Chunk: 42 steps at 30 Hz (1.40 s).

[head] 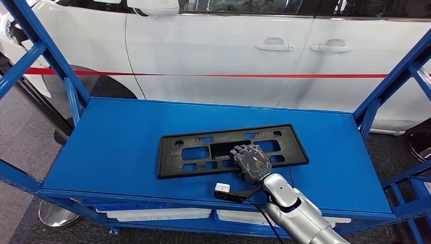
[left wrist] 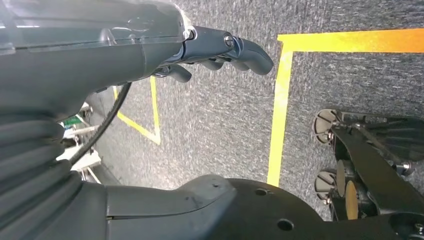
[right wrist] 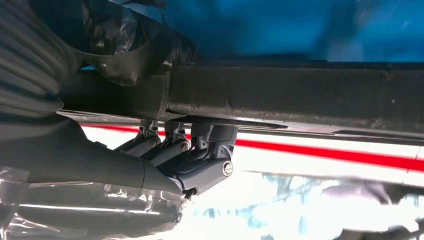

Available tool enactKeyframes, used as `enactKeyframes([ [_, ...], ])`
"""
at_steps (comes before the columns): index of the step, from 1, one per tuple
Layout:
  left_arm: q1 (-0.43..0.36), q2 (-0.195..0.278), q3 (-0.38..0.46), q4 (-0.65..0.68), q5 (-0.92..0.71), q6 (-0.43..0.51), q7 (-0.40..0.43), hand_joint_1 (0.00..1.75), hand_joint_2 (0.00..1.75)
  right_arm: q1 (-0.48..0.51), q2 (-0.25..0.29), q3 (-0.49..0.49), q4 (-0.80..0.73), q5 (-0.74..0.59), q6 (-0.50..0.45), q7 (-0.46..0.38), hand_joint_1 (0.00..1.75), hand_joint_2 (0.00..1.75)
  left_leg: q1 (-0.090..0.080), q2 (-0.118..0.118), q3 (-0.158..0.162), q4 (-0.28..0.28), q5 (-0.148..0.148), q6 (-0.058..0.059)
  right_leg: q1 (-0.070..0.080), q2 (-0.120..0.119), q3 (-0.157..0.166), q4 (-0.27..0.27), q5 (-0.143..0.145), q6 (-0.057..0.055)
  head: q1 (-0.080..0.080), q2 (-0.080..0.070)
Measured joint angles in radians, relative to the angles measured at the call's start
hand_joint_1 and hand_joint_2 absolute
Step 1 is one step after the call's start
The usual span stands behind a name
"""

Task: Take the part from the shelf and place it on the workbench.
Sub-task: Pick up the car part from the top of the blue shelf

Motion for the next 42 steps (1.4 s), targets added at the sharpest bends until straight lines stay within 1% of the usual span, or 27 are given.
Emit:
enactKeyframes([
  [7, -0.002, 0.0, 0.022, 0.0, 0.005, 0.005, 0.007, 0.0, 1.75, 0.074, -0.029, -0.059, -0.231, 0.101, -0.136, 0.007, 1.75, 1.75, -0.008, 0.0, -0.01, 0.007, -0.003, 0.006, -0.008, 0.0, -0.008, -0.001, 0.004, 0.008, 0.0, 0.0],
  [10, -0.004, -0.001, 0.046, 0.0, 0.032, 0.002, 0.003, 0.0, 1.75, 0.098, -0.03, -0.074, -0.312, 0.158, -0.2, 0.012, 1.75, 1.75, -0.003, 0.002, -0.002, -0.008, 0.004, 0.016, -0.009, 0.0, -0.007, 0.001, -0.003, 0.015, 0.0, 0.0],
  [11, -0.005, -0.002, 0.053, 0.0, 0.036, 0.001, 0.002, 0.0, 1.75, 0.104, -0.031, -0.077, -0.332, 0.169, -0.21, 0.013, 1.75, 1.75, 0.0, 0.003, 0.002, -0.017, 0.008, 0.022, -0.008, 0.0, -0.014, 0.021, -0.021, 0.017, 0.0, 0.0],
  [12, -0.006, -0.002, 0.058, 0.0, 0.038, 0.0, 0.001, 0.0, 1.75, 0.111, -0.031, -0.079, -0.348, 0.174, -0.216, 0.013, 1.75, 1.75, 0.003, 0.005, 0.006, -0.023, 0.011, 0.027, -0.008, 0.0, -0.03, 0.061, -0.05, 0.018, 0.0, 0.0],
  [14, -0.008, -0.003, 0.064, 0.0, 0.04, -0.001, 0.001, 0.0, 1.75, 0.123, -0.032, -0.081, -0.368, 0.177, -0.22, 0.014, 1.75, 1.75, 0.002, 0.006, 0.006, -0.025, 0.012, 0.031, -0.008, 0.0, -0.085, 0.188, -0.121, 0.02, 0.0, 0.0],
  [15, -0.008, -0.003, 0.067, 0.0, 0.041, -0.001, 0.001, 0.0, 1.75, 0.129, -0.032, -0.083, -0.373, 0.177, -0.221, 0.014, 1.75, 1.75, 0.002, 0.006, 0.006, -0.024, 0.012, 0.031, -0.009, 0.0, -0.109, 0.244, -0.141, 0.022, 0.0, 0.0],
  [16, -0.008, -0.003, 0.069, 0.0, 0.041, -0.002, 0.001, 0.0, 1.75, 0.134, -0.032, -0.084, -0.378, 0.178, -0.221, 0.014, 1.75, 1.75, 0.002, 0.006, 0.005, -0.023, 0.011, 0.03, -0.01, 0.0, -0.12, 0.271, -0.143, 0.023, 0.0, 0.0],
  [17, -0.008, -0.004, 0.072, 0.0, 0.041, -0.003, 0.001, 0.0, 1.75, 0.138, -0.032, -0.085, -0.381, 0.178, -0.221, 0.014, 1.75, 1.75, 0.003, 0.006, 0.005, -0.022, 0.01, 0.028, -0.012, 0.0, -0.111, 0.257, -0.124, 0.025, 0.0, 0.0],
  [19, -0.008, -0.005, 0.078, 0.0, 0.041, -0.003, 0.001, 0.0, 1.75, 0.141, -0.033, -0.086, -0.39, 0.178, -0.221, 0.014, 1.75, 1.75, 0.005, 0.005, 0.005, -0.013, 0.003, 0.018, -0.017, -0.002, -0.044, 0.135, -0.065, 0.026, 0.0, 0.0],
  [20, -0.008, -0.007, 0.079, 0.0, 0.041, -0.003, 0.001, 0.0, 1.75, 0.142, -0.033, -0.086, -0.395, 0.178, -0.221, 0.014, 1.75, 1.75, 0.005, 0.004, 0.003, -0.007, -0.001, 0.011, -0.016, -0.001, -0.011, 0.078, -0.043, 0.024, 0.0, 0.0],
  [21, -0.009, -0.007, 0.08, 0.0, 0.041, -0.003, 0.001, 0.0, 1.75, 0.143, -0.033, -0.087, -0.399, 0.178, -0.221, 0.014, 1.75, 1.75, 0.005, 0.003, 0.002, -0.002, -0.005, 0.004, -0.014, 0.0, 0.01, 0.04, -0.034, 0.02, 0.0, 0.0],
  [23, -0.009, -0.008, 0.081, 0.0, 0.041, -0.003, 0.0, 0.0, 1.75, 0.145, -0.033, -0.087, -0.403, 0.18, -0.223, 0.014, 1.75, 1.75, 0.003, 0.002, 0.002, 0.004, -0.006, -0.01, -0.008, 0.003, 0.015, 0.03, -0.034, 0.005, 0.0, 0.0],
  [25, -0.009, -0.008, 0.082, 0.0, 0.04, -0.003, -0.001, 0.0, 1.75, 0.146, -0.033, -0.088, -0.407, 0.192, -0.235, 0.013, 1.75, 1.75, 0.004, 0.002, -0.002, 0.012, -0.012, -0.022, -0.01, 0.003, 0.01, 0.026, -0.033, -0.01, 0.0, 0.0],
  [26, -0.009, -0.008, 0.082, 0.0, 0.039, -0.002, -0.001, 0.0, 1.75, 0.148, -0.033, -0.088, -0.411, 0.202, -0.245, 0.011, 1.75, 1.75, 0.006, 0.002, -0.01, 0.029, -0.029, -0.027, -0.011, 0.002, 0.006, 0.024, -0.029, -0.017, 0.0, 0.0],
  [27, -0.009, -0.008, 0.083, 0.0, 0.038, -0.001, -0.001, 0.0, 1.75, 0.151, -0.034, -0.088, -0.416, 0.212, -0.255, 0.01, 1.75, 1.75, 0.007, 0.003, -0.024, 0.064, -0.06, -0.032, -0.012, 0.001, 0.003, 0.023, -0.026, -0.024, 0.0, 0.0],
  [29, -0.01, -0.008, 0.083, 0.0, 0.034, 0.003, -0.001, 0.0, 1.75, 0.158, -0.034, -0.088, -0.428, 0.228, -0.268, 0.009, 1.75, 1.75, 0.008, 0.004, -0.065, 0.181, -0.138, -0.039, -0.009, -0.002, -0.006, 0.023, -0.02, -0.033, -0.001, 0.0],
  [30, -0.009, -0.008, 0.083, 0.0, 0.032, 0.004, 0.0, 0.0, 1.75, 0.161, -0.034, -0.088, -0.431, 0.234, -0.27, 0.01, 1.75, 1.75, 0.008, 0.004, -0.084, 0.24, -0.166, -0.04, -0.006, -0.003, -0.01, 0.024, -0.018, -0.036, -0.001, 0.0],
  [31, -0.009, -0.008, 0.083, 0.0, 0.03, 0.005, 0.0, 0.0, 1.75, 0.164, -0.034, -0.088, -0.433, 0.241, -0.271, 0.012, 1.75, 1.75, 0.008, 0.004, -0.091, 0.273, -0.176, -0.04, -0.003, -0.004, -0.015, 0.025, -0.016, -0.038, -0.001, 0.0],
  [32, -0.009, -0.008, 0.083, 0.0, 0.03, 0.005, 0.001, 0.0, 1.75, 0.166, -0.034, -0.088, -0.433, 0.245, -0.271, 0.014, 1.75, 1.75, 0.007, 0.004, -0.081, 0.272, -0.167, -0.038, 0.0, -0.004, -0.02, 0.027, -0.013, -0.04, -0.001, 0.0],
  [33, -0.009, -0.008, 0.083, 0.0, 0.029, 0.005, 0.001, 0.0, 1.75, 0.168, -0.035, -0.088, -0.433, 0.249, -0.271, 0.015, 1.75, 1.75, 0.007, 0.004, -0.052, 0.233, -0.143, -0.033, 0.002, -0.004, -0.024, 0.029, -0.011, -0.04, -0.001, 0.0],
  [35, -0.011, -0.007, 0.083, 0.0, 0.026, 0.006, 0.002, 0.0, 1.75, 0.169, -0.036, -0.088, -0.433, 0.253, -0.272, 0.016, 1.75, 1.75, 0.002, 0.003, 0.034, 0.094, -0.093, -0.017, 0.007, -0.004, -0.029, 0.032, -0.006, -0.037, -0.001, 0.0],
  [36, -0.012, -0.007, 0.083, 0.0, 0.023, 0.007, 0.003, 0.0, 1.75, 0.169, -0.037, -0.088, -0.434, 0.255, -0.273, 0.016, 1.75, 1.75, -0.002, 0.003, 0.066, 0.038, -0.079, -0.011, 0.008, -0.004, -0.031, 0.032, -0.002, -0.033, 0.0, 0.0],
  [37, -0.012, -0.006, 0.083, -0.001, 0.021, 0.008, 0.004, 0.0, 1.75, 0.169, -0.037, -0.088, -0.434, 0.257, -0.274, 0.016, 1.75, 1.75, -0.006, 0.003, 0.083, 0.005, -0.073, -0.006, 0.007, -0.005, -0.032, 0.031, 0.003, -0.028, 0.0, 0.0],
  [39, -0.013, -0.006, 0.083, -0.001, 0.016, 0.009, 0.008, 0.0, 1.75, 0.169, -0.039, -0.088, -0.434, 0.258, -0.276, 0.016, 1.75, 1.75, -0.011, 0.002, 0.082, -0.008, -0.064, -0.001, 0.004, -0.005, -0.033, 0.026, 0.016, -0.014, 0.0, 0.0],
  [40, -0.013, -0.007, 0.083, -0.001, 0.013, 0.008, 0.009, 0.0, 1.75, 0.169, -0.04, -0.087, -0.434, 0.256, -0.277, 0.015, 1.75, 1.75, -0.009, 0.004, 0.079, -0.016, -0.055, 0.004, 0.003, -0.005, -0.034, 0.024, 0.018, -0.008, 0.0, 0.0],
  [41, -0.013, -0.007, 0.083, -0.001, 0.011, 0.008, 0.009, 0.0, 1.75, 0.169, -0.042, -0.087, -0.434, 0.252, -0.279, 0.015, 1.75, 1.75, -0.006, 0.006, 0.076, -0.023, -0.044, 0.01, 0.003, -0.004, -0.039, 0.029, 0.01, -0.002, 0.0, 0.0],
  [42, -0.014, -0.008, 0.083, -0.001, 0.01, 0.008, 0.009, 0.0, 1.75, 0.169, -0.044, -0.087, -0.434, 0.247, -0.281, 0.014, 1.75, 1.75, -0.003, 0.008, 0.069, -0.031, -0.032, 0.017, 0.003, -0.003, -0.047, 0.048, -0.016, 0.002, 0.0, 0.0],
])
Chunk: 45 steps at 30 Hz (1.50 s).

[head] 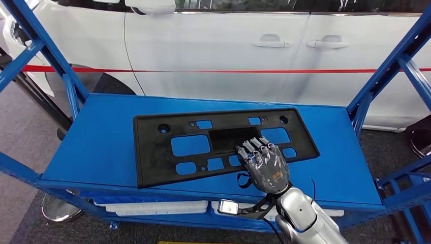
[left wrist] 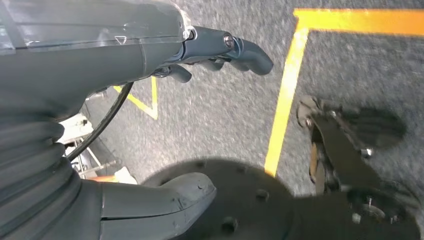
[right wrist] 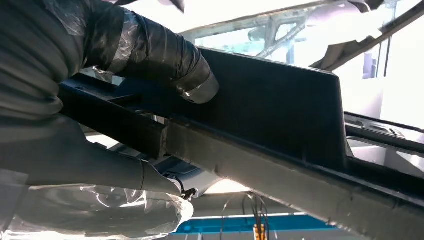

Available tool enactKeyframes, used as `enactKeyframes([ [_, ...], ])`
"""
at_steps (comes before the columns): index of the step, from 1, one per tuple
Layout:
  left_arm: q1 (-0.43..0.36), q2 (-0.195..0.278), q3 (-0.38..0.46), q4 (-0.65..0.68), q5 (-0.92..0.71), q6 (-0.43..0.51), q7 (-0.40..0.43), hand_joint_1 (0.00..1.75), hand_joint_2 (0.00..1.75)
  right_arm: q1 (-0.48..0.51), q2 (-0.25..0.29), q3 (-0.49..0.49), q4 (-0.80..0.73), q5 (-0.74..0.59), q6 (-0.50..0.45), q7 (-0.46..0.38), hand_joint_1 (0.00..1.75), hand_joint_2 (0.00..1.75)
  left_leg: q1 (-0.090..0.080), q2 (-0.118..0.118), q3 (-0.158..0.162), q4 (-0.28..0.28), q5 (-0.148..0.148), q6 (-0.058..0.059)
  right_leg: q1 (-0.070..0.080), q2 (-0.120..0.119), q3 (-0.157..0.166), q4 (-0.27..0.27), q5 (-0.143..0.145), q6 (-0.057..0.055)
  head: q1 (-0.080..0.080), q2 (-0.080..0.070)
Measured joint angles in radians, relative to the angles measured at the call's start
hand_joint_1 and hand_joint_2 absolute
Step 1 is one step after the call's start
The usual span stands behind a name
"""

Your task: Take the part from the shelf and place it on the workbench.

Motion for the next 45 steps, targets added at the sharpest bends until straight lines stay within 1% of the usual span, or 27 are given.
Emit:
enactKeyframes([
  [3, 0.0, 0.0, 0.0, 0.0, -0.007, -0.001, 0.0, 0.0, 1.75, 0.0, -0.005, 0.002, 0.0, -0.017, -0.005, -0.003, 1.75, 1.75, 0.001, 0.005, -0.034, -0.001, 0.028, 0.012, -0.003, 0.001, -0.047, 0.155, -0.128, 0.009, 0.0, 0.0],
  [4, 0.0, 0.0, 0.0, 0.0, -0.01, -0.001, 0.0, 0.0, 1.75, 0.001, -0.006, 0.004, 0.0, -0.022, -0.005, -0.005, 1.75, 1.75, 0.0, 0.006, -0.047, 0.003, 0.035, 0.012, -0.004, 0.001, -0.053, 0.202, -0.147, 0.012, 0.0, 0.0],
  [6, 0.0, 0.0, 0.0, 0.0, -0.013, -0.002, 0.0, 0.0, 1.75, 0.001, -0.009, 0.01, 0.0, -0.031, -0.006, -0.01, 1.75, 1.75, 0.001, 0.006, -0.075, 0.014, 0.048, 0.009, -0.006, 0.001, -0.025, 0.209, -0.125, 0.016, 0.0, 0.0],
  [8, 0.0, -0.001, 0.0, 0.0, -0.015, -0.001, 0.002, 0.0, 1.75, -0.001, -0.011, 0.016, 0.0, -0.05, -0.006, -0.02, 1.75, 1.75, 0.001, 0.006, -0.101, 0.03, 0.056, 0.002, -0.009, 0.001, 0.06, 0.098, -0.084, 0.018, 0.0, 0.0],
  [10, -0.001, -0.001, 0.0, 0.0, -0.019, 0.007, 0.009, 0.0, 1.75, -0.004, -0.013, 0.023, -0.003, -0.073, -0.006, -0.032, 1.75, 1.75, -0.001, 0.005, -0.119, 0.046, 0.064, -0.007, -0.007, 0.003, 0.125, -0.004, -0.077, 0.008, 0.0, 0.0],
  [13, -0.001, -0.001, 0.0, 0.0, -0.024, 0.021, 0.019, 0.0, 1.75, -0.008, -0.017, 0.035, -0.008, -0.101, -0.004, -0.045, 1.75, 1.75, -0.001, 0.003, -0.129, 0.051, 0.081, -0.027, -0.002, 0.003, 0.124, -0.029, -0.07, -0.016, 0.0, 0.0],
  [15, 0.0, -0.001, 0.0, 0.0, -0.026, 0.022, 0.022, 0.0, 1.75, -0.01, -0.019, 0.041, -0.008, -0.109, -0.003, -0.051, 1.75, 1.75, 0.002, 0.001, -0.144, 0.075, 0.046, -0.04, -0.006, -0.001, 0.108, -0.034, -0.051, -0.035, 0.0, 0.0],
  [18, 0.0, 0.0, 0.0, 0.0, -0.029, 0.021, 0.022, 0.0, 1.75, -0.011, -0.02, 0.049, -0.009, -0.116, -0.002, -0.055, 1.75, 1.75, 0.007, 0.0, -0.185, 0.225, -0.096, -0.055, -0.006, -0.004, 0.069, -0.035, -0.017, -0.049, 0.0, 0.0],
  [19, 0.0, 0.0, 0.0, 0.0, -0.03, 0.021, 0.022, 0.0, 1.75, -0.011, -0.02, 0.052, -0.009, -0.119, -0.002, -0.055, 1.75, 1.75, 0.008, 0.0, -0.193, 0.28, -0.122, -0.059, -0.005, -0.005, 0.054, -0.033, -0.006, -0.049, 0.0, 0.0],
  [20, 0.0, 0.0, 0.0, 0.0, -0.031, 0.02, 0.022, 0.0, 1.75, -0.011, -0.02, 0.055, -0.009, -0.122, -0.001, -0.056, 1.75, 1.75, 0.009, 0.0, -0.189, 0.313, -0.123, -0.06, -0.004, -0.005, 0.038, -0.032, 0.005, -0.048, 0.0, 0.0],
  [22, -0.001, 0.0, -0.001, 0.0, -0.033, 0.016, 0.021, 0.0, 1.75, -0.011, -0.02, 0.059, -0.009, -0.129, -0.001, -0.058, 1.75, 1.75, 0.009, 0.0, -0.136, 0.288, -0.073, -0.058, -0.003, -0.006, 0.007, -0.027, 0.026, -0.043, 0.0, 0.0],
  [23, -0.002, 0.0, -0.001, 0.0, -0.036, 0.015, 0.021, 0.0, 1.75, -0.011, -0.02, 0.061, -0.009, -0.134, -0.001, -0.06, 1.75, 1.75, 0.009, 0.0, -0.085, 0.229, -0.05, -0.053, -0.002, -0.006, -0.006, -0.025, 0.036, -0.04, -0.001, 0.0],
  [24, -0.003, 0.0, -0.002, 0.0, -0.039, 0.013, 0.021, 0.0, 1.75, -0.011, -0.02, 0.062, -0.01, -0.138, -0.001, -0.062, 1.75, 1.75, 0.007, 0.0, -0.027, 0.151, -0.045, -0.047, 0.0, -0.006, -0.016, -0.023, 0.045, -0.036, -0.001, 0.0],
  [26, -0.005, 0.002, -0.003, -0.001, -0.044, 0.013, 0.021, 0.0, 1.75, -0.013, -0.02, 0.063, -0.013, -0.146, -0.001, -0.066, 1.75, 1.75, 0.002, -0.001, 0.051, 0.032, -0.061, -0.035, 0.001, -0.007, -0.024, -0.023, 0.064, -0.025, 0.0, 0.0],
  [27, -0.005, 0.002, -0.003, -0.001, -0.045, 0.012, 0.021, 0.0, 1.75, -0.014, -0.02, 0.064, -0.015, -0.148, -0.001, -0.068, 1.75, 1.75, -0.002, -0.002, 0.062, 0.006, -0.067, -0.03, 0.0, -0.008, -0.026, -0.026, 0.075, -0.018, 0.0, 0.0],
  [29, -0.004, 0.002, -0.003, -0.001, -0.046, 0.012, 0.021, 0.0, 1.75, -0.016, -0.021, 0.065, -0.016, -0.15, -0.001, -0.072, 1.75, 1.75, -0.002, 0.001, 0.049, -0.003, -0.046, -0.016, -0.002, -0.008, -0.029, -0.034, 0.089, -0.005, 0.0, 0.0],
  [30, -0.005, 0.002, -0.003, -0.001, -0.047, 0.011, 0.021, 0.0, 1.75, -0.016, -0.021, 0.066, -0.016, -0.15, -0.001, -0.073, 1.75, 1.75, 0.0, 0.003, 0.039, -0.007, -0.033, -0.008, -0.003, -0.007, -0.036, -0.026, 0.072, 0.0, 0.0, 0.0],
  [31, -0.005, 0.001, -0.003, 0.0, -0.047, 0.011, 0.021, 0.0, 1.75, -0.016, -0.022, 0.067, -0.016, -0.15, -0.001, -0.073, 1.75, 1.75, 0.003, 0.006, 0.027, -0.011, -0.017, 0.0, -0.003, -0.005, -0.047, 0.001, 0.035, 0.004, 0.0, 0.0],
  [33, -0.005, 0.002, -0.003, 0.0, -0.048, 0.012, 0.022, 0.0, 1.75, -0.016, -0.023, 0.069, -0.016, -0.15, -0.001, -0.075, 1.75, 1.75, 0.002, 0.01, -0.005, -0.01, 0.01, 0.01, -0.006, -0.003, -0.076, 0.111, -0.076, 0.008, 0.0, 0.0],
  [34, -0.005, 0.003, -0.003, 0.0, -0.048, 0.013, 0.022, 0.0, 1.75, -0.016, -0.023, 0.071, -0.016, -0.15, -0.001, -0.076, 1.75, 1.75, 0.001, 0.011, -0.024, -0.007, 0.023, 0.012, -0.007, -0.003, -0.085, 0.174, -0.111, 0.01, 0.0, 0.0],
  [35, -0.004, 0.003, -0.003, 0.0, -0.046, 0.013, 0.023, 0.0, 1.75, -0.016, -0.023, 0.072, -0.016, -0.15, -0.001, -0.078, 1.75, 1.75, -0.001, 0.011, -0.043, -0.003, 0.035, 0.012, -0.007, -0.003, -0.085, 0.222, -0.121, 0.012, 0.0, 0.0],
  [37, -0.004, 0.003, -0.003, 0.0, -0.039, 0.01, 0.023, 0.0, 1.75, -0.02, -0.024, 0.079, -0.015, -0.148, 0.0, -0.084, 1.75, 1.75, -0.002, 0.011, -0.084, 0.009, 0.057, 0.009, -0.008, -0.003, -0.047, 0.235, -0.077, 0.012, 0.0, 0.0],
  [39, -0.005, 0.007, -0.001, 0.0, -0.032, 0.002, 0.024, 0.0, 1.75, -0.035, -0.017, 0.094, -0.011, -0.145, 0.007, -0.091, 1.75, 1.75, -0.003, 0.01, -0.12, 0.026, 0.073, 0.002, -0.006, -0.003, 0.048, 0.135, -0.044, 0.007, 0.0, 0.0],
  [41, -0.006, 0.016, 0.001, -0.001, -0.026, -0.008, 0.03, 0.0, 1.75, -0.07, 0.005, 0.119, 0.004, -0.141, 0.02, -0.09, 1.75, 1.75, -0.006, 0.012, -0.145, 0.041, 0.089, -0.01, -0.002, -0.001, 0.133, 0.011, -0.071, -0.004, 0.0, 0.0],
  [43, -0.008, 0.028, 0.004, -0.001, -0.024, -0.015, 0.039, 0.0, 1.75, -0.103, 0.031, 0.145, 0.029, -0.137, 0.027, -0.081, 1.75, 1.75, -0.007, 0.014, -0.156, 0.043, 0.109, -0.023, 0.003, -0.001, 0.15, -0.038, -0.088, -0.017, -0.001, 0.0],
  [44, -0.008, 0.034, 0.005, -0.001, -0.023, -0.016, 0.042, 0.0, 1.75, -0.112, 0.041, 0.155, 0.041, -0.136, 0.027, -0.077, 1.75, 1.75, -0.005, 0.014, -0.161, 0.044, 0.115, -0.028, 0.002, -0.004, 0.142, -0.04, -0.08, -0.024, 0.0, 0.0],
  [45, -0.008, 0.039, 0.007, -0.001, -0.023, -0.017, 0.044, 0.0, 1.75, -0.116, 0.05, 0.164, 0.051, -0.135, 0.027, -0.074, 1.75, 1.75, -0.003, 0.011, -0.167, 0.052, 0.102, -0.034, 0.001, -0.007, 0.133, -0.04, -0.069, -0.032, -0.001, 0.0],
])
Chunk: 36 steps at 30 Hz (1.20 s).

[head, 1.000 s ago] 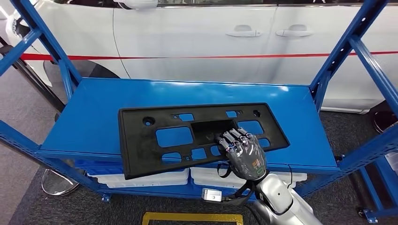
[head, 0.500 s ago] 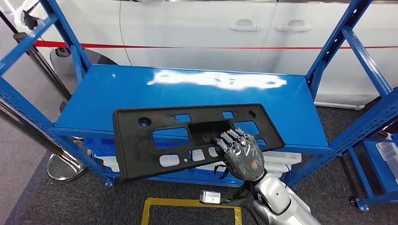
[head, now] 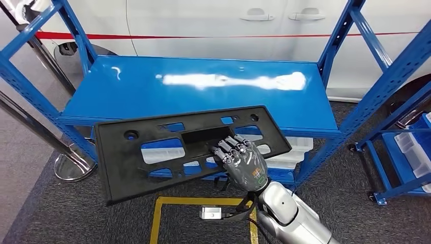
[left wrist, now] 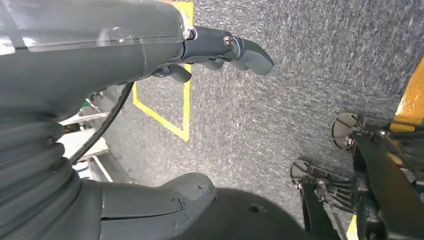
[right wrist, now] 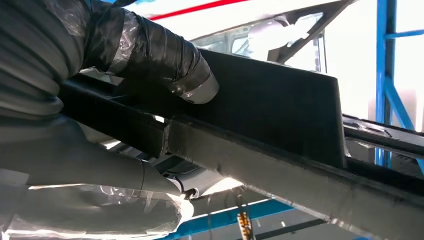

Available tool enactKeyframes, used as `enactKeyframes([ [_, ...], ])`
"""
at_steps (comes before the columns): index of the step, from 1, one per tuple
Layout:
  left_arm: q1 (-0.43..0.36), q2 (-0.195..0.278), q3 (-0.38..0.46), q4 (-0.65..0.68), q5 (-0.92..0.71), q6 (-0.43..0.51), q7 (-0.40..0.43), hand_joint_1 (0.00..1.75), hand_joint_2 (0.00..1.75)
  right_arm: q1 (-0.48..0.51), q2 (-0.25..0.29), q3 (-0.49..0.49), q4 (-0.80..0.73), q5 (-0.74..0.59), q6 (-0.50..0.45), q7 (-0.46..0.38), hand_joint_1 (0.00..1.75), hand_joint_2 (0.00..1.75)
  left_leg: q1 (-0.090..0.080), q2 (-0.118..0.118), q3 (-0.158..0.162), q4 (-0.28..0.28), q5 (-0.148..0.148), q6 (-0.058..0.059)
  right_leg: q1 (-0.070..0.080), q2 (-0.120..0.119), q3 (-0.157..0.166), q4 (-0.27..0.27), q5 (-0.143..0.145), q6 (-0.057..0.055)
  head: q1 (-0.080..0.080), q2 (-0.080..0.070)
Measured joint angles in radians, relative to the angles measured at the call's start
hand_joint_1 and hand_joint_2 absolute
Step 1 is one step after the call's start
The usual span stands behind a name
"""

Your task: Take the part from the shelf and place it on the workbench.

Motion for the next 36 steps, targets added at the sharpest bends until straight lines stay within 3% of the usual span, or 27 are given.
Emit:
enactKeyframes([
  [2, 0.002, 0.009, 0.004, 0.0, -0.001, 0.0, 0.002, 0.0, 1.75, -0.008, 0.012, 0.015, 0.017, 0.0, -0.001, 0.002, 1.75, 1.75, 0.005, -0.004, -0.023, 0.066, -0.085, -0.012, -0.003, -0.007, -0.025, -0.002, 0.026, -0.014, 0.0, 0.0],
  [4, 0.005, 0.012, 0.007, 0.0, -0.003, -0.001, 0.002, 0.0, 1.75, -0.018, 0.019, 0.027, 0.028, -0.003, -0.002, 0.003, 1.75, 1.75, 0.008, -0.005, -0.047, 0.187, -0.184, -0.022, -0.001, -0.008, -0.058, 0.0, 0.052, -0.021, -0.001, 0.0],
  [5, 0.006, 0.013, 0.008, 0.0, -0.005, -0.001, 0.002, 0.0, 1.75, -0.021, 0.022, 0.031, 0.032, -0.004, -0.001, 0.003, 1.75, 1.75, 0.009, -0.005, -0.05, 0.24, -0.2, -0.025, 0.0, -0.009, -0.076, 0.002, 0.065, -0.021, -0.001, 0.0],
  [6, 0.006, 0.014, 0.008, 0.0, -0.006, -0.002, 0.002, 0.0, 1.75, -0.023, 0.024, 0.033, 0.036, -0.005, -0.001, 0.003, 1.75, 1.75, 0.01, -0.005, -0.044, 0.271, -0.192, -0.027, 0.0, -0.009, -0.093, 0.005, 0.077, -0.02, -0.001, 0.0],
  [7, 0.006, 0.015, 0.008, 0.0, -0.007, -0.002, 0.002, 0.0, 1.75, -0.023, 0.025, 0.036, 0.039, -0.006, -0.001, 0.003, 1.75, 1.75, 0.011, -0.005, -0.023, 0.271, -0.167, -0.026, 0.0, -0.01, -0.112, 0.007, 0.089, -0.017, -0.001, 0.0],
  [9, 0.006, 0.017, 0.008, 0.0, -0.007, -0.003, 0.002, 0.0, 1.75, -0.026, 0.026, 0.04, 0.045, -0.007, -0.001, 0.003, 1.75, 1.75, 0.011, -0.006, 0.07, 0.179, -0.126, -0.021, 0.001, -0.01, -0.143, 0.014, 0.112, -0.012, -0.001, 0.0],
  [11, 0.004, 0.02, 0.008, 0.0, -0.008, -0.003, 0.002, 0.0, 1.75, -0.032, 0.03, 0.043, 0.049, -0.007, 0.002, 0.004, 1.75, 1.75, 0.007, -0.007, 0.18, 0.028, -0.144, -0.01, 0.003, -0.009, -0.161, 0.018, 0.132, -0.003, -0.001, 0.0],
  [12, 0.002, 0.021, 0.008, 0.0, -0.009, -0.003, 0.001, 0.0, 1.75, -0.037, 0.032, 0.044, 0.05, -0.009, 0.006, 0.005, 1.75, 1.75, 0.005, -0.008, 0.211, -0.02, -0.158, -0.004, 0.003, -0.009, -0.164, 0.017, 0.142, 0.003, -0.001, 0.0],
  [13, 0.002, 0.022, 0.008, 0.0, -0.009, -0.003, 0.001, 0.0, 1.75, -0.042, 0.034, 0.045, 0.052, -0.012, 0.012, 0.005, 1.75, 1.75, 0.002, -0.009, 0.222, -0.046, -0.162, 0.001, 0.003, -0.01, -0.165, 0.014, 0.153, 0.009, 0.0, 0.0],
  [15, 0.002, 0.022, 0.008, 0.0, -0.01, -0.004, 0.0, 0.0, 1.75, -0.048, 0.036, 0.047, 0.057, -0.019, 0.027, 0.006, 1.75, 1.75, 0.005, -0.006, 0.209, -0.052, -0.143, 0.015, 0.0, -0.007, -0.171, 0.016, 0.152, 0.021, 0.0, 0.0],
  [16, 0.002, 0.022, 0.009, 0.0, -0.012, -0.004, 0.0, 0.0, 1.75, -0.05, 0.037, 0.047, 0.059, -0.022, 0.033, 0.006, 1.75, 1.75, 0.007, -0.003, 0.199, -0.054, -0.13, 0.024, 0.0, -0.005, -0.179, 0.034, 0.124, 0.025, 0.0, 0.0],
  [19, 0.003, 0.022, 0.009, 0.0, -0.017, -0.004, 0.002, 0.0, 1.75, -0.055, 0.037, 0.049, 0.066, -0.027, 0.038, 0.007, 1.75, 1.75, 0.006, 0.001, 0.154, -0.053, -0.091, 0.041, -0.002, -0.001, -0.219, 0.191, -0.028, 0.033, 0.0, 0.0],
  [20, 0.004, 0.022, 0.009, 0.0, -0.018, -0.003, 0.002, 0.0, 1.75, -0.056, 0.037, 0.049, 0.069, -0.028, 0.039, 0.008, 1.75, 1.75, 0.005, 0.001, 0.136, -0.05, -0.078, 0.041, -0.002, -0.001, -0.225, 0.25, -0.051, 0.036, 0.0, 0.0],
  [21, 0.004, 0.022, 0.009, 0.0, -0.019, -0.003, 0.002, 0.0, 1.75, -0.057, 0.037, 0.049, 0.072, -0.03, 0.039, 0.01, 1.75, 1.75, 0.005, 0.002, 0.117, -0.046, -0.066, 0.04, -0.002, -0.001, -0.222, 0.286, -0.045, 0.038, 0.0, 0.0],
  [22, 0.004, 0.022, 0.009, 0.0, -0.02, -0.003, 0.002, 0.0, 1.75, -0.057, 0.037, 0.049, 0.074, -0.032, 0.04, 0.013, 1.75, 1.75, 0.005, 0.001, 0.097, -0.041, -0.055, 0.039, -0.002, -0.001, -0.204, 0.293, -0.019, 0.038, 0.0, 0.0],
  [24, 0.005, 0.02, 0.009, 0.0, -0.025, -0.002, 0.002, 0.0, 1.75, -0.058, 0.037, 0.049, 0.074, -0.04, 0.043, 0.021, 1.75, 1.75, 0.005, 0.001, 0.062, -0.025, -0.039, 0.033, -0.003, -0.001, -0.119, 0.211, 0.029, 0.036, 0.0, 0.0],
  [26, 0.007, 0.015, 0.009, 0.0, -0.031, 0.002, -0.001, 0.0, 1.75, -0.057, 0.032, 0.048, 0.066, -0.048, 0.047, 0.028, 1.75, 1.75, 0.002, 0.0, 0.038, -0.009, -0.026, 0.025, 0.001, 0.0, -0.019, 0.073, 0.011, 0.027, 0.0, 0.0],
  [27, 0.007, 0.013, 0.009, 0.0, -0.033, 0.004, -0.003, 0.0, 1.75, -0.056, 0.028, 0.047, 0.06, -0.052, 0.049, 0.031, 1.75, 1.75, 0.001, 0.0, 0.033, -0.005, -0.019, 0.02, 0.004, 0.0, 0.007, 0.03, -0.005, 0.021, 0.0, 0.0],
  [29, 0.01, 0.009, 0.009, 0.0, -0.037, 0.008, -0.007, 0.0, 1.75, -0.053, 0.017, 0.042, 0.049, -0.058, 0.053, 0.033, 1.75, 1.75, 0.001, 0.0, 0.026, -0.006, -0.001, 0.008, 0.007, 0.0, 0.009, 0.003, -0.008, 0.009, 0.0, 0.0],
  [30, 0.011, 0.009, 0.008, 0.0, -0.038, 0.01, -0.009, 0.0, 1.75, -0.05, 0.012, 0.04, 0.045, -0.061, 0.055, 0.034, 1.75, 1.75, 0.003, -0.001, 0.02, -0.005, -0.004, 0.002, 0.006, -0.001, -0.001, 0.002, 0.004, 0.001, 0.0, 0.0],
  [31, 0.012, 0.007, 0.008, 0.0, -0.039, 0.011, -0.01, 0.0, 1.75, -0.048, 0.008, 0.039, 0.042, -0.063, 0.058, 0.035, 1.75, 1.75, 0.004, -0.002, 0.01, 0.009, -0.025, -0.004, 0.004, -0.002, -0.013, 0.0, 0.017, -0.008, 0.0, 0.0],
  [32, 0.014, 0.006, 0.008, 0.0, -0.039, 0.012, -0.01, 0.0, 1.75, -0.046, 0.006, 0.038, 0.038, -0.065, 0.061, 0.035, 1.75, 1.75, 0.005, -0.003, -0.004, 0.041, -0.065, -0.011, 0.001, -0.003, -0.027, -0.002, 0.031, -0.015, -0.001, 0.0],
  [34, 0.015, 0.004, 0.008, 0.0, -0.039, 0.013, -0.01, 0.0, 1.75, -0.042, 0.003, 0.035, 0.031, -0.068, 0.068, 0.037, 1.75, 1.75, 0.01, -0.003, -0.034, 0.157, -0.169, -0.022, 0.0, -0.003, -0.058, -0.001, 0.056, -0.023, -0.001, 0.0],
  [35, 0.016, 0.003, 0.008, 0.0, -0.039, 0.013, -0.01, 0.0, 1.75, -0.039, 0.003, 0.034, 0.029, -0.068, 0.07, 0.037, 1.75, 1.75, 0.012, -0.003, -0.042, 0.219, -0.198, -0.026, 0.0, -0.003, -0.075, 0.002, 0.068, -0.022, -0.001, 0.0],
  [36, 0.016, 0.003, 0.008, 0.0, -0.039, 0.012, -0.01, 0.0, 1.75, -0.038, 0.002, 0.034, 0.029, -0.068, 0.072, 0.036, 1.75, 1.75, 0.014, -0.003, -0.041, 0.261, -0.202, -0.029, 0.0, -0.004, -0.091, 0.005, 0.079, -0.021, -0.001, 0.0],
])
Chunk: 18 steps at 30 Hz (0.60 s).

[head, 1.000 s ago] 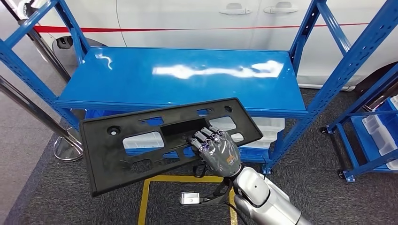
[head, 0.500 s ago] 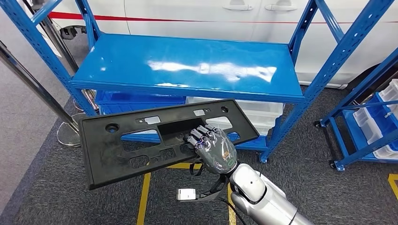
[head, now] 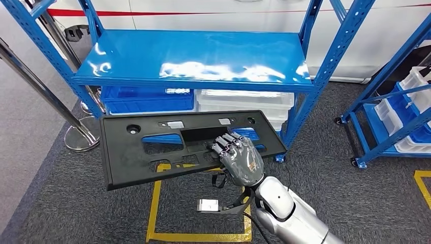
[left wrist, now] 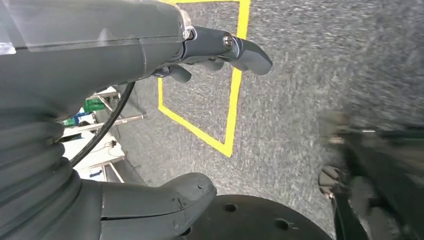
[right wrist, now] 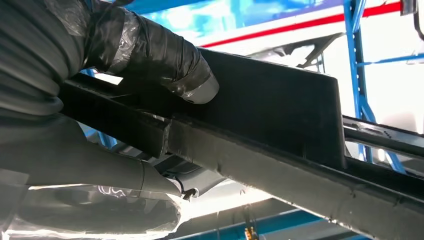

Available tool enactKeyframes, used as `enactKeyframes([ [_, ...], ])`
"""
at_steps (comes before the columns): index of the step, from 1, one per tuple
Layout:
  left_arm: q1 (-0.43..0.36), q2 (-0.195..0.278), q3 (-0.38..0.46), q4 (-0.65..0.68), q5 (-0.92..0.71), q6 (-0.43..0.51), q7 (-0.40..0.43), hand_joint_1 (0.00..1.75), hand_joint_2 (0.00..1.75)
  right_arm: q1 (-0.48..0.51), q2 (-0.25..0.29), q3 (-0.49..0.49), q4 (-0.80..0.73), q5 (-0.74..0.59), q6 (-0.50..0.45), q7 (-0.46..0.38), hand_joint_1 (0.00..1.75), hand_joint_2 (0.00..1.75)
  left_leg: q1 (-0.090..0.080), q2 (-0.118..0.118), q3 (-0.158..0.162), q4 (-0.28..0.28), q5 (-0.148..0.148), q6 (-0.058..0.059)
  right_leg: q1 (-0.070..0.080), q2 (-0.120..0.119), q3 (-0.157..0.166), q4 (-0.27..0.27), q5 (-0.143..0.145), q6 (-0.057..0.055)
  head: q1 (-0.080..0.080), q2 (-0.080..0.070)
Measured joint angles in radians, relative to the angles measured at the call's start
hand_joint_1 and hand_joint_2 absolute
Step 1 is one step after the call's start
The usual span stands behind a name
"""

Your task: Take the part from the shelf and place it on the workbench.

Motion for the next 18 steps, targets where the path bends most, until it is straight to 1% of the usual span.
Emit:
enactKeyframes([
  [1, 0.0, 0.0, 0.0, 0.0, 0.0, -0.002, 0.0, 0.0, 1.75, 0.002, 0.0, 0.0, 0.0, 0.0, 0.001, -0.001, 1.75, 1.75, 0.001, 0.0, 0.016, 0.011, 0.018, -0.002, 0.0, 0.0, -0.017, 0.004, 0.011, 0.002, 0.0, 0.0],
  [2, -0.001, 0.0, 0.0, 0.0, 0.001, -0.004, 0.0, 0.0, 1.75, 0.003, 0.0, 0.0, 0.0, 0.001, 0.001, -0.002, 1.75, 1.75, 0.001, 0.0, 0.05, -0.013, 0.047, -0.001, -0.001, -0.001, -0.034, 0.008, 0.021, 0.005, 0.0, 0.0],
  [3, -0.002, 0.001, 0.0, 0.0, 0.001, -0.006, 0.0, 0.0, 1.75, 0.003, 0.0, 0.0, 0.0, 0.002, 0.001, -0.002, 1.75, 1.75, 0.002, 0.0, 0.098, -0.067, 0.07, 0.001, -0.001, -0.001, -0.048, 0.012, 0.03, 0.008, 0.0, 0.0],
  [4, -0.003, 0.001, 0.0, 0.0, 0.001, -0.008, 0.0, 0.0, 1.75, 0.003, 0.001, 0.0, 0.0, 0.003, 0.001, -0.003, 1.75, 1.75, 0.0, -0.001, 0.156, -0.143, 0.074, 0.004, 0.0, 0.0, -0.06, 0.016, 0.039, 0.013, 0.0, 0.0],
  [5, -0.004, 0.002, 0.0, 0.0, 0.002, -0.01, 0.001, 0.0, 1.75, 0.003, 0.002, 0.0, 0.0, 0.004, 0.001, -0.004, 1.75, 1.75, -0.002, -0.003, 0.204, -0.213, 0.065, 0.009, 0.001, 0.0, -0.067, 0.018, 0.048, 0.018, 0.0, 0.0],
  [6, -0.005, 0.002, 0.0, 0.0, 0.002, -0.012, 0.001, 0.0, 1.75, 0.002, 0.003, 0.0, 0.0, 0.005, 0.001, -0.004, 1.75, 1.75, -0.005, -0.004, 0.235, -0.265, 0.053, 0.015, 0.001, -0.001, -0.071, 0.017, 0.058, 0.025, 0.0, 0.0],
  [7, -0.006, 0.002, 0.0, 0.0, 0.003, -0.013, 0.001, 0.0, 1.75, 0.001, 0.004, 0.001, 0.0, 0.005, 0.001, -0.004, 1.75, 1.75, -0.008, -0.005, 0.248, -0.294, 0.045, 0.021, 0.001, -0.002, -0.073, 0.014, 0.069, 0.031, 0.0, 0.0],
  [8, -0.005, 0.002, 0.0, 0.0, 0.004, -0.015, 0.0, 0.0, 1.75, 0.001, 0.005, 0.001, 0.0, 0.006, 0.001, -0.005, 1.75, 1.75, -0.008, -0.007, 0.244, -0.303, 0.05, 0.029, 0.0, -0.003, -0.073, 0.009, 0.079, 0.038, 0.0, 0.0],
  [9, -0.005, 0.002, 0.0, 0.0, 0.004, -0.022, -0.006, 0.0, 1.75, 0.0, 0.006, 0.001, 0.001, 0.007, 0.001, -0.005, 1.75, 1.75, -0.007, -0.007, 0.236, -0.307, 0.06, 0.037, -0.002, -0.003, -0.076, 0.005, 0.082, 0.045, 0.0, 0.0],
  [10, -0.005, 0.002, 0.0, 0.0, 0.002, -0.033, -0.017, 0.0, 1.75, 0.0, 0.006, 0.001, 0.001, 0.007, 0.0, -0.005, 1.75, 1.75, -0.006, -0.008, 0.228, -0.311, 0.07, 0.046, -0.002, -0.002, -0.082, 0.012, 0.069, 0.049, 0.0, 0.0],
  [11, -0.004, 0.002, 0.0, 0.0, -0.001, -0.049, -0.027, 0.0, 1.75, 0.001, 0.006, 0.001, 0.002, 0.008, -0.001, -0.006, 1.75, 1.75, -0.004, -0.009, 0.219, -0.316, 0.082, 0.054, -0.002, -0.001, -0.094, 0.036, 0.036, 0.053, 0.001, 0.0],
  [12, -0.004, 0.003, -0.002, 0.0, -0.008, -0.067, -0.035, 0.0, 1.75, 0.002, 0.006, 0.001, 0.003, 0.007, -0.001, -0.009, 1.75, 1.75, -0.004, -0.01, 0.209, -0.317, 0.093, 0.06, -0.003, 0.001, -0.11, 0.08, -0.011, 0.055, 0.001, 0.0],
  [13, -0.003, 0.004, -0.005, 0.0, -0.016, -0.08, -0.038, 0.0, 1.75, 0.004, 0.006, 0.001, 0.005, 0.006, -0.002, -0.012, 1.75, 1.75, -0.006, -0.013, 0.197, -0.316, 0.104, 0.065, -0.003, 0.002, -0.129, 0.144, -0.062, 0.056, 0.001, 0.0],
  [14, -0.003, 0.005, -0.009, 0.0, -0.022, -0.087, -0.038, 0.0, 1.75, 0.005, 0.007, 0.001, 0.008, 0.005, -0.002, -0.014, 1.75, 1.75, -0.007, -0.017, 0.185, -0.315, 0.114, 0.067, -0.003, 0.002, -0.146, 0.21, -0.098, 0.057, 0.001, 0.0],
  [15, -0.001, 0.006, -0.012, 0.0, -0.024, -0.09, -0.041, 0.0, 1.75, 0.007, 0.007, 0.001, 0.012, 0.004, -0.003, -0.017, 1.75, 1.75, -0.009, -0.022, 0.172, -0.313, 0.123, 0.067, -0.003, 0.003, -0.154, 0.26, -0.109, 0.057, 0.001, 0.0],
  [16, 0.0, 0.006, -0.014, 0.0, -0.022, -0.09, -0.046, 0.0, 1.75, 0.01, 0.008, 0.001, 0.015, 0.005, -0.004, -0.017, 1.75, 1.75, -0.011, -0.029, 0.16, -0.311, 0.132, 0.066, -0.003, 0.004, -0.146, 0.28, -0.101, 0.055, 0.0, 0.0],
  [17, 0.001, 0.006, -0.014, 0.0, -0.019, -0.089, -0.052, 0.0, 1.75, 0.013, 0.009, 0.001, 0.018, 0.006, -0.005, -0.017, 1.75, 1.75, -0.012, -0.038, 0.15, -0.309, 0.138, 0.064, -0.002, 0.008, -0.117, 0.258, -0.08, 0.052, 0.001, 0.0],
  [18, 0.001, 0.006, -0.014, 0.0, -0.015, -0.088, -0.058, 0.0, 1.75, 0.017, 0.01, 0.001, 0.02, 0.007, -0.006, -0.017, 1.75, 1.75, -0.013, -0.047, 0.142, -0.306, 0.143, 0.062, 0.0, 0.019, -0.069, 0.198, -0.056, 0.045, 0.001, 0.0],
])
